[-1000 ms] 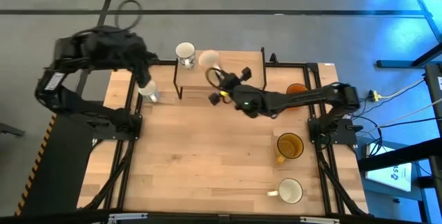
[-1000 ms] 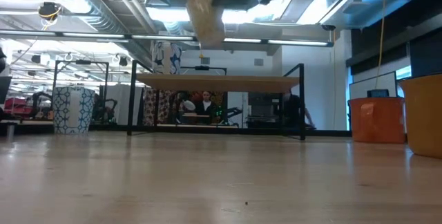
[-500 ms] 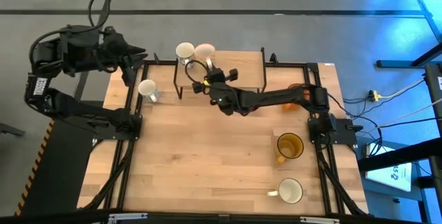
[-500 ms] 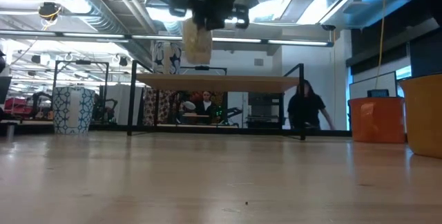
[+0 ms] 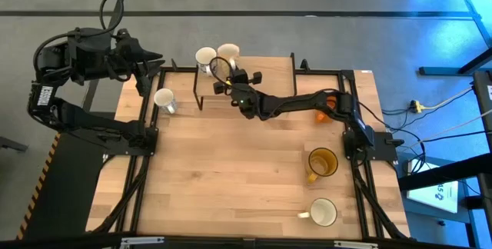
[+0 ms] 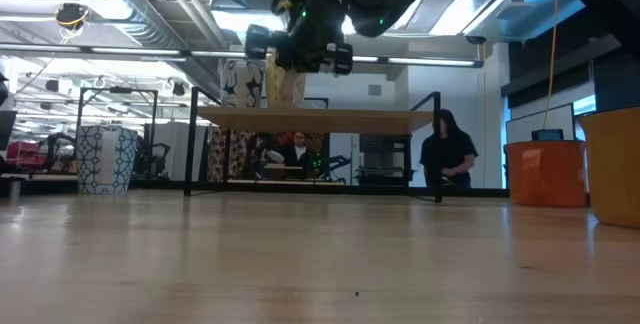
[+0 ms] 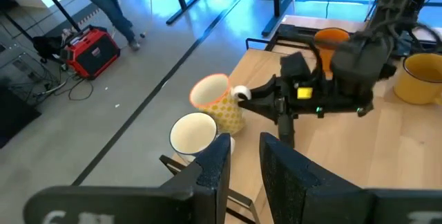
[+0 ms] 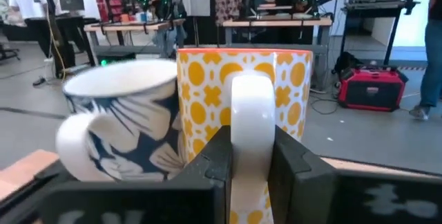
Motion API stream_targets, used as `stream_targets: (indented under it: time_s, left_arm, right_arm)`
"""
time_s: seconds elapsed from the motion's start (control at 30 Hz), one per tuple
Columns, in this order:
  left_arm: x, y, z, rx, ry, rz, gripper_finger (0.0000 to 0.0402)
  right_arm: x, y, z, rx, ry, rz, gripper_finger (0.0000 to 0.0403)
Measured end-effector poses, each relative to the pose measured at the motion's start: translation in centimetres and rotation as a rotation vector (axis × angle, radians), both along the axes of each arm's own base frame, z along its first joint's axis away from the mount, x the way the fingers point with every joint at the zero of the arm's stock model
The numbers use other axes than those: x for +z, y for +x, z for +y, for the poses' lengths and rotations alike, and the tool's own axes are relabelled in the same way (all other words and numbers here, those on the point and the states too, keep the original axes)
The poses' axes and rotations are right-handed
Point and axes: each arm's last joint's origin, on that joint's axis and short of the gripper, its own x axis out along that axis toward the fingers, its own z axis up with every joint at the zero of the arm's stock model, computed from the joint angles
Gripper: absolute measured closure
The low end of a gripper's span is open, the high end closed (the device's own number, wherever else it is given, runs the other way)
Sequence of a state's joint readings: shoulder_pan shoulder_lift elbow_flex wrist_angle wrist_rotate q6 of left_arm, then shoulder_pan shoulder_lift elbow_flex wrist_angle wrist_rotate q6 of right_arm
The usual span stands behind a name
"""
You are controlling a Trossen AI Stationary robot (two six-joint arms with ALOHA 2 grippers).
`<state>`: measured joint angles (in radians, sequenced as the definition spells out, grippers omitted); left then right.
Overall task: Place coffee mugs
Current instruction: Put the yellow patterned mug on the shelf
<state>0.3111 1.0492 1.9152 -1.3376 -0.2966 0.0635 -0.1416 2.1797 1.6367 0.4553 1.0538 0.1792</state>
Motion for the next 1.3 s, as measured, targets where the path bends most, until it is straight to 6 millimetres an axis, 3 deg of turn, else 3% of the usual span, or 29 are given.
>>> stream_targets:
  time_s: [0.43,0.7,1.17,1.3]
  left_arm:
    - [-0.01,0.02,0.01,-0.019,0.033,0.025,0.033]
    - [-0.03,0.45,0.15,-0.021,0.037,0.033,0.033]
    - [-0.08,0.74,0.24,-0.021,0.035,0.04,0.033]
    - [-0.09,0.77,0.25,-0.018,0.028,0.036,0.033]
  right_arm:
    - [-0.75,0.14,-0.75,0.037,0.019,0.001,0.0366]
    - [-1.0,0.22,-0.66,0.075,0.029,0.027,0.0326]
    - [-1.03,0.41,-0.51,0.148,0.04,0.021,0.0315]
    - [-0.94,0.45,-0.17,0.153,0.038,0.025,0.029]
